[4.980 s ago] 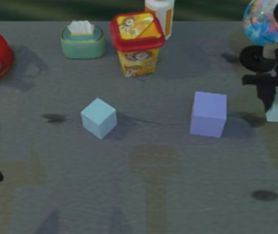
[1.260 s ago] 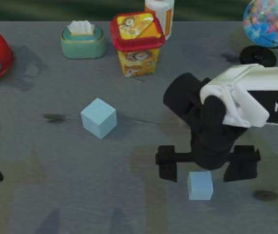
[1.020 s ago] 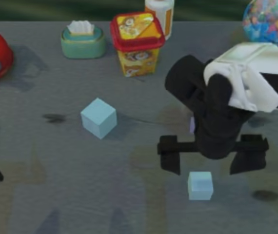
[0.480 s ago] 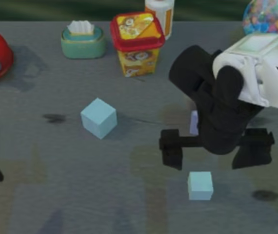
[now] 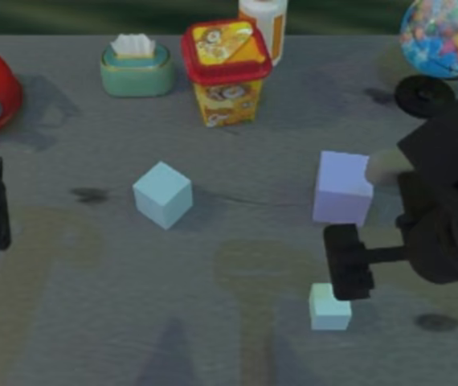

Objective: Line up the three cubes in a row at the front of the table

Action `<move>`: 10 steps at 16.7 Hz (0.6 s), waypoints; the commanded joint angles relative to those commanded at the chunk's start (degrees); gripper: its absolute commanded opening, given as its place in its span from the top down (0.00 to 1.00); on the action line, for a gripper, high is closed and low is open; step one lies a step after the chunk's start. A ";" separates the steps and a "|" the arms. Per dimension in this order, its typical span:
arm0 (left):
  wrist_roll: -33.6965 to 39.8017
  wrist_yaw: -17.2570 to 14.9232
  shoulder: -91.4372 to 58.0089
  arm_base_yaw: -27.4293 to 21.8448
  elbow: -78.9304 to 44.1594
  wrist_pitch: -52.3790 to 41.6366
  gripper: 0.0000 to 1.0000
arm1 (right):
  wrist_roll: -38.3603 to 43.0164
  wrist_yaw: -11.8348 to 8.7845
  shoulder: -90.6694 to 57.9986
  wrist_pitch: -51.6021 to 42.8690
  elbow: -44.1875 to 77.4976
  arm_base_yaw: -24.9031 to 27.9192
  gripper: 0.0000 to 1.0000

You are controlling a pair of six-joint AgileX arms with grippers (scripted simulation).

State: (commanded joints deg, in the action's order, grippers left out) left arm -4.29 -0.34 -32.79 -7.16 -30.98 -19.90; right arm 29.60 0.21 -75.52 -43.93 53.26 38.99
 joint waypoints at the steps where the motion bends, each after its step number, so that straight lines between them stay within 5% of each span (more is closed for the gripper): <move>1: -0.69 0.02 -6.36 -1.08 -5.31 -3.40 0.00 | -1.83 -0.17 5.42 2.64 -4.05 -1.03 0.00; 10: -7.03 -0.16 -66.62 -11.16 -52.18 -34.88 0.00 | -18.86 -1.10 51.56 26.69 -39.51 -19.08 0.00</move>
State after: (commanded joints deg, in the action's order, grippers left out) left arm -11.32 -0.50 -99.41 -18.32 -83.17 -54.77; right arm 10.73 -0.89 -23.96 -17.24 13.75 19.90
